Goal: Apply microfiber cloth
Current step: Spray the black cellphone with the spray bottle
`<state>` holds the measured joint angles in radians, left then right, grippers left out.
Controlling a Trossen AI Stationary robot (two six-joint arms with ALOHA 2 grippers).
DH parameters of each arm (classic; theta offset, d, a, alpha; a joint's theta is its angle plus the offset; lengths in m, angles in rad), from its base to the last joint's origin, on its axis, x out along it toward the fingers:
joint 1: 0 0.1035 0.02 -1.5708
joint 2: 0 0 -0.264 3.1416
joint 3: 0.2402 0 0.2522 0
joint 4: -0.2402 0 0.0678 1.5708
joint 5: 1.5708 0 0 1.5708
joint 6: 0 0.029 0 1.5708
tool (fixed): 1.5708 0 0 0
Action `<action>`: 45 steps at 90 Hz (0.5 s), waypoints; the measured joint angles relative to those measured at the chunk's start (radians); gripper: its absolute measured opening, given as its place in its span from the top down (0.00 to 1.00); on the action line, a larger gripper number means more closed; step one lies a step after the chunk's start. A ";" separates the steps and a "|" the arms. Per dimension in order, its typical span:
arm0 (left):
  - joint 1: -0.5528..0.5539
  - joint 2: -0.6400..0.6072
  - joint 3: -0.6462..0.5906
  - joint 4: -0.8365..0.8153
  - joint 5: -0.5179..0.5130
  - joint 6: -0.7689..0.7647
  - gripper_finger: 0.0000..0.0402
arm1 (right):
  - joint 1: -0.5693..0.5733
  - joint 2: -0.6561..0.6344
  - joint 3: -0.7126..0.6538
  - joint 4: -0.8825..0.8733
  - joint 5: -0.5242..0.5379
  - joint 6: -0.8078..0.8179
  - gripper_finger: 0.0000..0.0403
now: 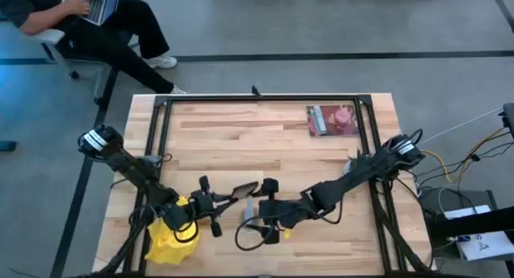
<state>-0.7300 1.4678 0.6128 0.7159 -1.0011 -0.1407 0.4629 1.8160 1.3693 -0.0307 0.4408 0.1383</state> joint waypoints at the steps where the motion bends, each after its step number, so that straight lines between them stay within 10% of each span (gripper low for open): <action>1: 0.002 -0.003 0.000 -0.003 0.010 0.000 0.97 | 0.001 0.000 0.000 0.005 0.003 -0.002 0.01; 45: 0.014 -0.232 -0.143 -0.076 0.113 0.020 0.97 | -0.034 0.002 -0.038 0.130 0.006 -0.270 0.02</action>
<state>-0.7165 1.2356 0.4694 0.6399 -0.8877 -0.1209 0.4287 1.8179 1.3312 0.0995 0.4464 -0.1321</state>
